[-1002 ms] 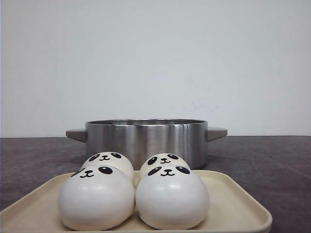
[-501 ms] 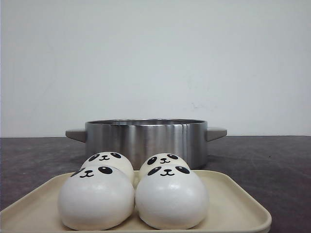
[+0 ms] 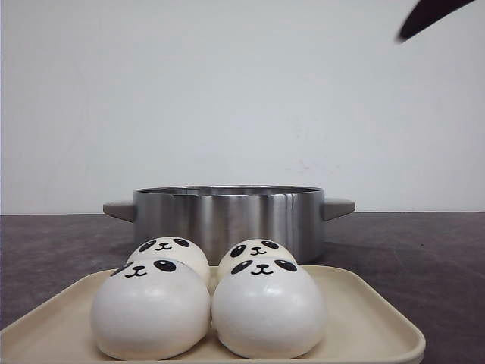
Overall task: Steam buns
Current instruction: 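Lower the right gripper onto the farther bun nearest it and grasp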
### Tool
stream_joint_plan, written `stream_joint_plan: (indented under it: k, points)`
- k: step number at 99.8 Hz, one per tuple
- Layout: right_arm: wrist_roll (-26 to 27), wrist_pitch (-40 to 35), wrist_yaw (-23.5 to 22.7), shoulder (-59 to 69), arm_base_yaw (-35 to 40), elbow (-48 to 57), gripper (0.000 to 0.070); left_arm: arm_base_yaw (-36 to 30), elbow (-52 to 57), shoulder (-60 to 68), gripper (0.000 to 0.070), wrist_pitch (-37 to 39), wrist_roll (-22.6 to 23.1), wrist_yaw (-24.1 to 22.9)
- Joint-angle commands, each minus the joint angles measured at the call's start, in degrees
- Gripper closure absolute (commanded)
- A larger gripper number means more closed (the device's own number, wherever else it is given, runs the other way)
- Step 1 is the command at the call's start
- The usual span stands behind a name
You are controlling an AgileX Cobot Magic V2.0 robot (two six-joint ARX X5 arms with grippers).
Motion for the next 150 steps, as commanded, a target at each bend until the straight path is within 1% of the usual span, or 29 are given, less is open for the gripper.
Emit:
stream_joint_plan:
  k: [1, 6, 14, 26, 45, 55, 66, 73, 91, 99, 103, 104, 105, 106, 109, 111, 113, 114, 116, 118, 125, 142, 150]
  points:
    - [5.2, 0.66, 0.81, 4.76, 4.04, 0.85, 0.0137, -0.74, 0.79, -0.04, 0.0108, 0.63, -1.44, 0.22]
    - [7.74, 1.11, 0.76, 8.46, 6.08, 0.85, 0.0137, -1.36, 0.79, -0.04, 0.0108, 0.63, -1.44, 0.22]
    - [9.81, 1.55, 0.74, 13.62, 8.39, 0.85, 0.0137, -2.29, 0.79, -0.04, 0.0108, 0.61, -1.44, 0.22]
    - [10.25, 3.65, 0.79, 21.29, 10.38, 0.85, 0.0137, -3.67, 0.79, -0.04, 0.0108, 0.55, -1.44, 0.22]
    - [10.71, 9.25, 1.27, 30.12, 10.4, 0.85, 0.015, -6.1, 0.79, -0.04, 0.0108, 0.37, -1.44, 0.22]
    - [10.78, 11.34, 3.87, 32.61, 10.19, 0.85, 0.0154, -7.32, 0.79, -0.04, 0.0108, 0.11, -1.44, 0.22]
    - [11.15, 12.63, 6.82, 34.56, 10.14, 0.85, 0.0198, -8.5, 0.79, -0.04, 0.0108, -0.46, -1.44, 0.22]
    - [11.17, 12.9, 7.21, 35.32, 9.88, 0.85, 0.0242, -9.2, 0.79, -0.04, 0.0108, -1.01, -1.44, 0.2]
    - [12.83, 13.46, 7.13, 37.22, 9.2, 0.85, 0.0242, -10.64, 0.79, -0.02, 0.0108, -1.22, -1.42, 0.2]
    - [13.81, 13.22, 6.29, 38.34, 8.94, 0.85, 0.0246, -11.06, 0.79, -0.02, 0.0108, -1.22, -1.42, 0.17]
    - [14.12, 12.94, 5.49, 38.86, 8.81, 0.85, 0.0278, -11.23, 0.79, -0.02, 0.0108, -1.22, -1.42, 0.17]
    - [14.16, 12.9, 5.31, 39.01, 8.76, 0.85, 0.0295, -11.3, 0.79, -0.02, 0.0108, -1.22, -1.42, 0.17]
    - [14.16, 12.79, 5.07, 39.21, 8.72, 0.85, 0.033, -11.34, 0.79, -0.02, 0.0108, -1.22, -1.42, 0.17]
    - [14.19, 12.74, 4.98, 39.26, 8.72, 0.85, 0.0343, -11.37, 0.79, -0.02, 0.0108, -1.22, -1.42, 0.17]
    - [14.16, 12.46, 4.57, 39.45, 8.7, 0.85, 0.0455, -11.47, 0.79, -0.02, 0.0108, -1.22, -1.42, 0.17]
    - [14.12, 12.24, 4.42, 39.45, 8.7, 0.85, 0.0556, -11.56, 0.79, -0.02, 0.0108, -1.22, -1.42, 0.17]
    - [14.1, 12.15, 4.28, 39.45, 8.7, 0.85, 0.0672, -11.65, 0.79, -0.02, 0.0108, -1.22, -1.42, 0.17]
    - [13.99, 12.15, 4.24, 39.45, 8.7, 0.85, 0.07, -11.69, 0.79, -0.02, 0.0108, -1.22, -1.42, 0.17]
    - [13.68, 12.17, 4.17, 39.45, 8.79, 0.85, 0.07, -11.74, 0.79, -0.02, 0.0108, -1.22, -1.42, 0.17]
    - [13.68, 12.2, 4.22, 39.39, 9.01, 0.9, 0.0681, -11.78, 0.79, -0.02, 0.0108, -1.22, -1.42, 0.17]
    - [13.68, 12.15, 5.27, 37.68, 9.51, 1.01, 0.0688, -11.91, 0.79, -0.02, 0.0108, -1.2, -1.42, 0.13]
    - [13.11, 12.11, 5.07, 29.48, 11.3, 4.07, 0.0689, -12.02, 0.79, 0.0, 0.0108, -0.98, -1.42, -0.28]
    - [11.52, 12.11, 5.33, 25.09, 12.09, 7.04, 0.0689, -12.02, 0.79, 0.07, 0.0108, -1.01, -1.42, -0.37]
